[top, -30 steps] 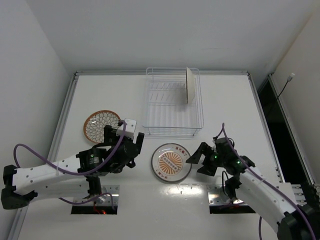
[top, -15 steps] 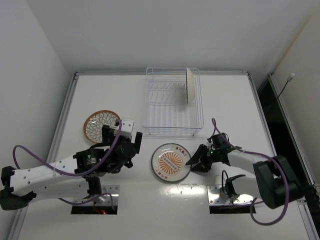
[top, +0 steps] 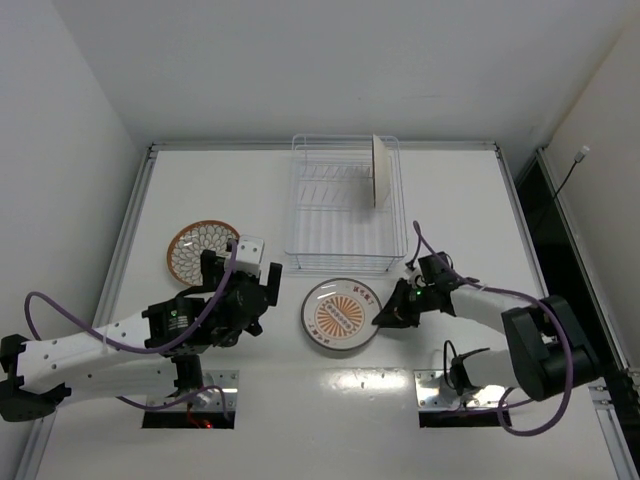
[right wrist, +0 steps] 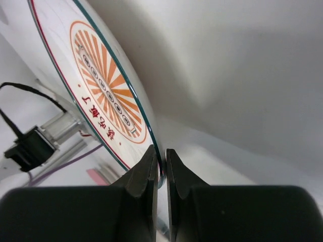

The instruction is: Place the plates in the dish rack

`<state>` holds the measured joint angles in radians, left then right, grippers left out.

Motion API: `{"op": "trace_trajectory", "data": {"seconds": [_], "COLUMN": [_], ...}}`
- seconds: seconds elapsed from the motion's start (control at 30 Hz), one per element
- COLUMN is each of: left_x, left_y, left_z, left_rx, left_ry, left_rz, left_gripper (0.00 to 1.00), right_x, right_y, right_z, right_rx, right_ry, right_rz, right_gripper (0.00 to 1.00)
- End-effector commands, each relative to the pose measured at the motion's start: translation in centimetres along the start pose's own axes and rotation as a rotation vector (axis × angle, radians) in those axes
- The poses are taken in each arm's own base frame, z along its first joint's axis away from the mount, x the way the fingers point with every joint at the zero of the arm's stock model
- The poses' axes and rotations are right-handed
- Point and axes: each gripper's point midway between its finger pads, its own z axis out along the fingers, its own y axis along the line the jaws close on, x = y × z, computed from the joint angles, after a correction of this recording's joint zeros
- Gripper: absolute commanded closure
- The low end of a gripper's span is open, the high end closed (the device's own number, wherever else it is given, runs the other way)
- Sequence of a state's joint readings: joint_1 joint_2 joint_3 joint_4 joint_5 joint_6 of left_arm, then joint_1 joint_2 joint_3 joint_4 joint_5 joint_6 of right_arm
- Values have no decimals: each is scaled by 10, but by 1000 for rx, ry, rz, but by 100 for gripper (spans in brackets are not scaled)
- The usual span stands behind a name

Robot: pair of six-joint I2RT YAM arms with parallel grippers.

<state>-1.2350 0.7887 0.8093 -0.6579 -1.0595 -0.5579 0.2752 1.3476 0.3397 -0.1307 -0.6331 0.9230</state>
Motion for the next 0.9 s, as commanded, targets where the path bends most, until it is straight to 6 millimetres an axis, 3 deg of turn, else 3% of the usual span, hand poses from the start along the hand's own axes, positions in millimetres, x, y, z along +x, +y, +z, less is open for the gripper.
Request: {"op": "trace_trajectory", "data": {"seconds": [0.0,0.13,0.23,0.3,0.33,0.43,0.63,0.73,0.77,0.87], "left_x": [-10,-10,-10,-9,-8,-9,-8,-8,-8,-8], "left_y": [7,7,7,5,4,3,2,4,4,4], "left_z": [-1,-1,-1,0,1,1,2,2,2,2], "left_rx": [-27,-27,-27,-29,-31,-29,-31,-39,-39,-39], "left_ry": [-25,-25,-25,-21,-17,-21,-17,-21,-21,-21], "left_rz": [-49,-49,-49,-40,-23,-31,-23,-23,-23,-23], "left_gripper": [1,1,1,1,1,1,1,1,1,1], "right_x": [-4,2,-11,-18,-23,-20,-36,-59,-76,-110], "right_y": [-6,-6,20,24,39,45,94,114,121,161], "right_z": [-15,-43,-83,-105,-120,-147,-218,-256,-265,-297], "right_rx": [75,150,200,255,249,289,301,354,386,377], "right_ry": [-59,-120,-238,-299,-341,-395,-604,-773,-836,-987], "right_rz": [-57,-96,-195,-245,-275,-322,-444,-453,-444,-441], "right_gripper": [100,100,100,100,100,100,100,100,100,100]}}
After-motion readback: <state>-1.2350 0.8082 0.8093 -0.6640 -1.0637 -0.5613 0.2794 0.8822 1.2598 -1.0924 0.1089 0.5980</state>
